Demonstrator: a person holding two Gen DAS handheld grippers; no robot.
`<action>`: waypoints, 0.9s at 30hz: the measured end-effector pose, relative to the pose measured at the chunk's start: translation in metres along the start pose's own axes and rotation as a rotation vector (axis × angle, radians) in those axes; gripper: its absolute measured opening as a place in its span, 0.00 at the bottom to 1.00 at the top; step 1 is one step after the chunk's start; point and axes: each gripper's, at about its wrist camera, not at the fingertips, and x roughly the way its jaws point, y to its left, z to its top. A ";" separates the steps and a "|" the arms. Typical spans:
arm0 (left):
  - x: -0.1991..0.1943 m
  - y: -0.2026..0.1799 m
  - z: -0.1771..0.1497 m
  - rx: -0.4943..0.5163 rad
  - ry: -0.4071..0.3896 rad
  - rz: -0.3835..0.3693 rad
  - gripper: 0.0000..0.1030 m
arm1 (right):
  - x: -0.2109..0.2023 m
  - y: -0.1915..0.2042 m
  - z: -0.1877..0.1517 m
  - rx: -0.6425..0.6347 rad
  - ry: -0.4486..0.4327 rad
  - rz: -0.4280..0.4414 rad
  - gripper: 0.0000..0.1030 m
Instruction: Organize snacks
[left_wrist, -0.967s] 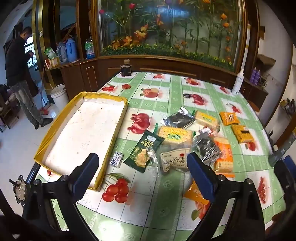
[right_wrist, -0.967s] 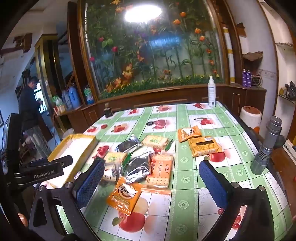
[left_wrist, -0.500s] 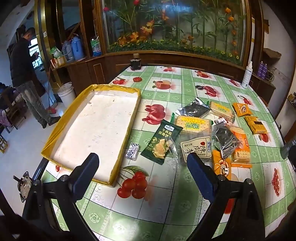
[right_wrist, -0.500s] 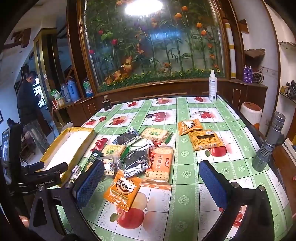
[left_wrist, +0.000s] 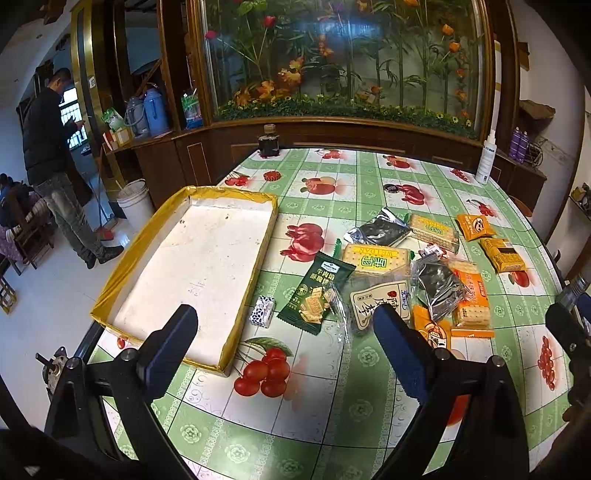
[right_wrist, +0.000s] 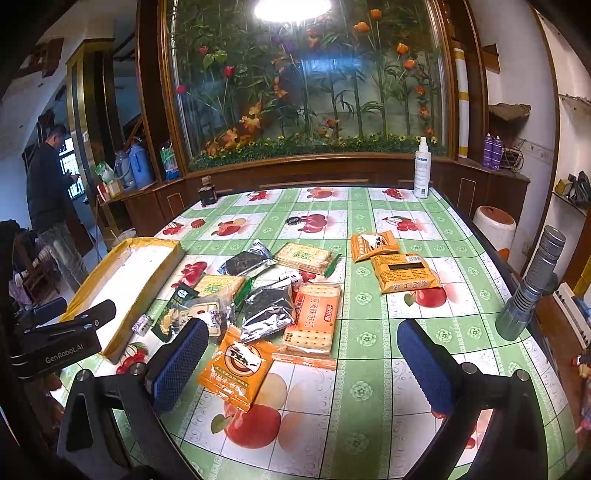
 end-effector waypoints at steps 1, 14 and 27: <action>0.000 0.000 -0.001 -0.001 0.005 -0.003 0.94 | 0.003 0.001 -0.001 -0.010 0.010 -0.019 1.00; 0.001 -0.004 -0.009 0.001 0.010 -0.035 0.94 | 0.029 0.012 -0.014 -0.133 0.109 -0.255 1.00; 0.001 -0.007 -0.010 0.005 0.023 -0.040 0.94 | 0.028 0.012 -0.010 -0.183 0.103 -0.385 1.00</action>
